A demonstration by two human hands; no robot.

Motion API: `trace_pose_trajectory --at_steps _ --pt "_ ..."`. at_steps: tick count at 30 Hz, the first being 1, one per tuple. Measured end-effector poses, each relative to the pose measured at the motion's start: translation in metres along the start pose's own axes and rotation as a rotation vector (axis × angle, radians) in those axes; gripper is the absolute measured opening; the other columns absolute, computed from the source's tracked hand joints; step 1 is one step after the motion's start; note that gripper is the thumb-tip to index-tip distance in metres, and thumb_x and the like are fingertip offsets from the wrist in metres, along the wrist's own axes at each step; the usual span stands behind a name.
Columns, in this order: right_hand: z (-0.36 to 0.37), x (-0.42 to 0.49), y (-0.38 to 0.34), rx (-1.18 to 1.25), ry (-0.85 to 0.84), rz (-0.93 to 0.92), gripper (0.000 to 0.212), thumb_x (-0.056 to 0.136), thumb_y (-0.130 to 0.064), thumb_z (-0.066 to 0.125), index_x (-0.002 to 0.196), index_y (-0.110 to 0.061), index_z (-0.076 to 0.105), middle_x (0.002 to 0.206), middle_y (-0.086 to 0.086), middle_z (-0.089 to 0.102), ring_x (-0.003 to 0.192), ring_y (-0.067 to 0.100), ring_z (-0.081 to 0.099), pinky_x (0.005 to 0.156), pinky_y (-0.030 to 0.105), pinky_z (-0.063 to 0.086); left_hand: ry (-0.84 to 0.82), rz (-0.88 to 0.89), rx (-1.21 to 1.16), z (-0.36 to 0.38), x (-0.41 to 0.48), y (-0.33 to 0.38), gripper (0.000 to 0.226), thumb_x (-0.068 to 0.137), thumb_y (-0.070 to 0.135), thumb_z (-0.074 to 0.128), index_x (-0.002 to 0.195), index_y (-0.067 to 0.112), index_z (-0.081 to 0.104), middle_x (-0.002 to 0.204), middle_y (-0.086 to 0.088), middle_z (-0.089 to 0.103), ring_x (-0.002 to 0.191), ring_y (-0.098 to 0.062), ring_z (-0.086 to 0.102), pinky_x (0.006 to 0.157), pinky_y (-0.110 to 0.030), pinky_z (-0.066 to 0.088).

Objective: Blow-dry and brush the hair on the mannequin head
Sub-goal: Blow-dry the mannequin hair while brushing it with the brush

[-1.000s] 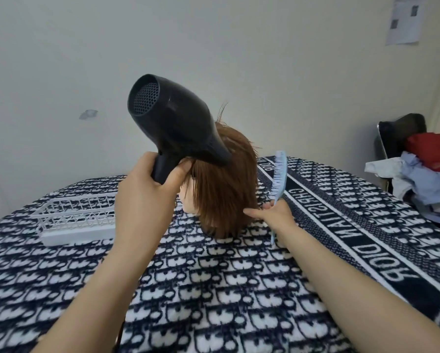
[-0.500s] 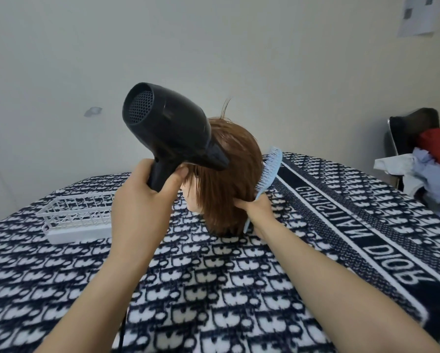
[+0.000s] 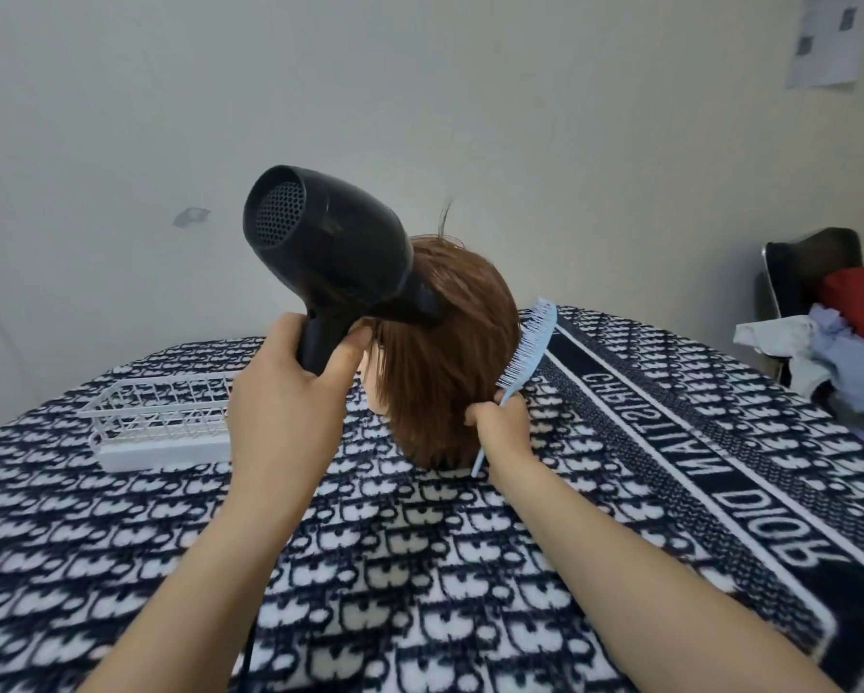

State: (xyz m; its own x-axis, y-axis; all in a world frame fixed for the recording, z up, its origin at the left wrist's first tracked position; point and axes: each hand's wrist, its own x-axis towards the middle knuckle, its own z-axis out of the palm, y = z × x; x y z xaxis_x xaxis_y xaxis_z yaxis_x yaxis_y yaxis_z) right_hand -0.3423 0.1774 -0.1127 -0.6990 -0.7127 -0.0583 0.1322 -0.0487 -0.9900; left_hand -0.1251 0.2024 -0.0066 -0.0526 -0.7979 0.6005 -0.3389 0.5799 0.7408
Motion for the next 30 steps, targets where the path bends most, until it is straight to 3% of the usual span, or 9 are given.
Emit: trace_pose_trajectory --at_steps 3,7,10,14,16,20,23,27,30 --pt "-0.007 -0.007 -0.016 -0.071 0.126 -0.086 0.019 0.07 -0.014 0.057 0.085 -0.015 0.045 0.085 0.004 0.049 0.067 0.017 0.047 0.054 0.031 0.031 0.023 -0.019 -0.021 -0.001 -0.001 0.0 0.04 0.084 0.066 0.06 0.084 0.027 0.054 0.073 0.0 0.064 0.07 -0.033 0.069 0.068 -0.057 0.055" --pt "-0.019 -0.003 -0.053 -0.079 0.234 -0.233 0.02 0.071 -0.024 0.058 0.083 -0.01 0.051 0.083 0.008 0.055 0.069 0.023 0.051 0.055 0.031 0.031 0.039 -0.017 -0.039 -0.004 -0.001 0.005 0.039 0.081 0.069 0.059 0.084 0.031 0.053 0.075 0.001 0.068 0.07 -0.032 0.068 0.067 -0.059 0.055" --pt "-0.026 0.012 -0.09 -0.058 0.146 -0.279 0.032 0.076 -0.038 0.065 0.085 -0.012 0.05 0.087 0.006 0.056 0.076 0.022 0.054 0.056 0.03 0.035 0.062 -0.006 -0.038 -0.007 0.002 0.01 0.037 0.079 0.072 0.057 0.085 0.036 0.052 0.074 0.001 0.068 0.07 -0.033 0.067 0.066 -0.059 0.056" --pt "-0.02 0.028 -0.133 -0.279 -0.01 -0.475 0.066 0.06 -0.064 0.075 0.095 -0.017 0.046 0.09 -0.006 0.053 0.084 0.013 0.054 0.062 0.024 0.038 0.097 0.021 -0.021 -0.012 0.009 0.016 0.032 0.083 0.067 0.059 0.087 0.036 0.051 0.073 0.001 0.067 0.069 -0.032 0.067 0.067 -0.057 0.055" --pt "-0.012 0.034 -0.156 -0.464 -0.056 -0.555 0.064 0.056 -0.064 0.079 0.093 -0.019 0.051 0.089 -0.011 0.055 0.081 0.007 0.054 0.063 0.021 0.04 0.108 0.026 -0.014 -0.016 0.014 0.018 0.03 0.083 0.066 0.058 0.087 0.038 0.051 0.073 0.001 0.067 0.068 -0.031 0.067 0.067 -0.056 0.055" --pt "0.008 0.043 -0.197 -0.836 -0.276 -0.616 0.06 0.053 -0.062 0.081 0.085 -0.017 0.058 0.079 -0.006 0.059 0.075 0.014 0.058 0.065 0.027 0.043 0.137 0.025 -0.003 -0.027 0.025 0.022 0.027 0.085 0.066 0.059 0.089 0.039 0.052 0.073 0.002 0.068 0.067 -0.03 0.068 0.068 -0.057 0.056" --pt "0.023 0.049 -0.21 -0.936 -0.42 -0.569 0.072 0.044 -0.06 0.086 0.095 -0.015 0.063 0.084 -0.001 0.066 0.08 0.018 0.063 0.07 0.027 0.048 0.123 0.019 -0.004 -0.036 0.034 0.026 0.032 0.082 0.067 0.058 0.087 0.035 0.054 0.074 -0.001 0.07 0.067 -0.033 0.067 0.068 -0.059 0.056" --pt "0.036 0.056 -0.211 -1.083 -0.454 -0.481 0.091 0.036 -0.063 0.087 0.108 -0.015 0.058 0.1 -0.003 0.063 0.096 0.018 0.059 0.08 0.031 0.046 0.087 -0.004 0.027 -0.043 0.044 0.026 0.036 0.083 0.063 0.059 0.084 0.027 0.056 0.073 -0.003 0.07 0.067 -0.034 0.067 0.068 -0.059 0.057" --pt "0.04 0.058 -0.209 -1.141 -0.43 -0.472 0.098 0.028 -0.072 0.082 0.106 -0.016 0.059 0.101 -0.002 0.064 0.092 0.017 0.059 0.075 0.031 0.046 0.074 -0.02 0.03 -0.045 0.048 0.023 0.033 0.088 0.058 0.063 0.086 0.025 0.057 0.075 -0.005 0.07 0.068 -0.037 0.067 0.069 -0.061 0.057"
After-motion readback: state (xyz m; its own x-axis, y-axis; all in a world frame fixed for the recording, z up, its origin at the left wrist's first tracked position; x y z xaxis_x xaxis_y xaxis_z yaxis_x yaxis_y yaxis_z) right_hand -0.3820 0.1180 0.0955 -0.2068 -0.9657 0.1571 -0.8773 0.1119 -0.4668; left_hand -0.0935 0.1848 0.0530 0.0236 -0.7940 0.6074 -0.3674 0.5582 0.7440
